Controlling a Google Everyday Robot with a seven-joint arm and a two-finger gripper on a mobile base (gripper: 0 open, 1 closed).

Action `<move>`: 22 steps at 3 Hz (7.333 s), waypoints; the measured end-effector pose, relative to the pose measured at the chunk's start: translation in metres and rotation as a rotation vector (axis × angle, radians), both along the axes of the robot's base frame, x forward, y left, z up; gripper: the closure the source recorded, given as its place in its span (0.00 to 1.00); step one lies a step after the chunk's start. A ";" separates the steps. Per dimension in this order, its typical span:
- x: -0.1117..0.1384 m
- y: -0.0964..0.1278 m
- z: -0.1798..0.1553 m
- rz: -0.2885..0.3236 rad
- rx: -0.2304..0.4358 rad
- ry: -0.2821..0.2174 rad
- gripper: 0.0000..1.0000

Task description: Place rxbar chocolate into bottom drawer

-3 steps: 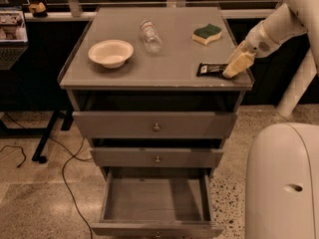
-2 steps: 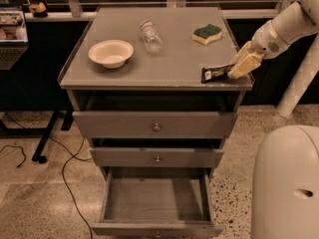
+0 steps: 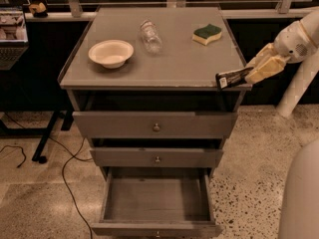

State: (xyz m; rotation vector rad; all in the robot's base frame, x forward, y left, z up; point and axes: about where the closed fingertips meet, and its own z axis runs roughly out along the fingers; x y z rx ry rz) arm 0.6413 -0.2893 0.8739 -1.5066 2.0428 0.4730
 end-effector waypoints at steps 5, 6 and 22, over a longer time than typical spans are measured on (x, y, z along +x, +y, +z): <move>-0.106 0.030 0.080 -0.145 0.209 -0.350 1.00; -0.118 0.036 0.027 -0.241 0.262 -0.322 1.00; -0.082 0.165 -0.628 -0.565 0.227 0.291 1.00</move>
Offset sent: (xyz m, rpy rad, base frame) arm -0.0936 -0.0218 0.0301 0.0745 -0.0222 0.0370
